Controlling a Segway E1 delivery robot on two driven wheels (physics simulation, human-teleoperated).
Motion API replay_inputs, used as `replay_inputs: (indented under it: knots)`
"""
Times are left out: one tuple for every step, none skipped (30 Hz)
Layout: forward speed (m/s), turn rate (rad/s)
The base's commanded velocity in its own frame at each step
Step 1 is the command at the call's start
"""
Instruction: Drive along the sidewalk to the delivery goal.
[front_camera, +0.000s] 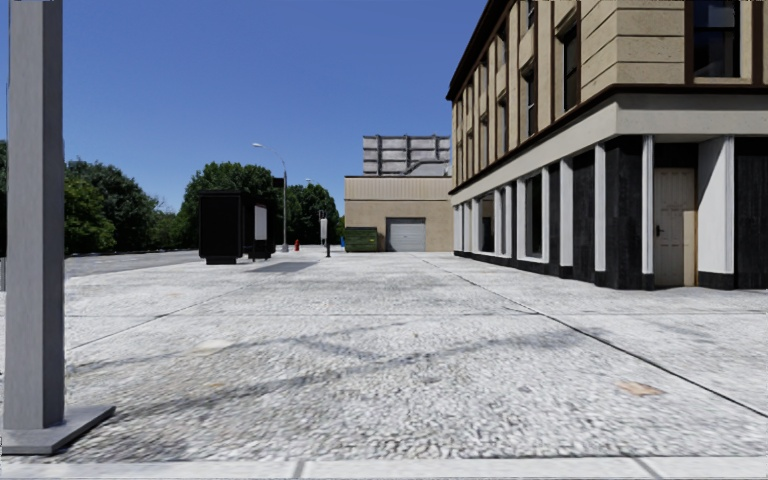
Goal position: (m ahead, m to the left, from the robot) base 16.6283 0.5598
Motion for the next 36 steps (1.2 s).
replay_inputs:
  knots:
    - [2.00,0.00]
    - [2.00,0.00]
    - [2.00,0.00]
    - [2.00,0.00]
    - [2.00,0.00]
    - [1.99,0.00]
    - [1.92,0.00]
    - [1.88,0.00]
    - [1.88,0.00]
    - [1.81,0.00]
    - [1.72,0.00]
    - [1.67,0.00]
    - [1.67,0.00]
    - [1.64,0.00]
    - [1.62,0.03]
    - [1.58,0.07]
    - [1.58,0.07]
    - [1.57,0.10]
    - [1.55,0.15]
    - [1.54,0.18]
    - [1.54,0.18]
    - [1.51,0.21]
    - [1.50,0.23]
    - [1.49,0.23]
    - [1.49,0.23]
    - [1.49,0.25]
    - [1.49,0.25]
    - [1.49,0.27]
    - [1.49,0.27]
    - [1.48,0.27]
    - [1.48,0.28]
    - [1.48,0.29]
    - [1.48,0.29]
    - [1.48,0.29]
    - [1.48,0.24]
    - [1.48,0.20]
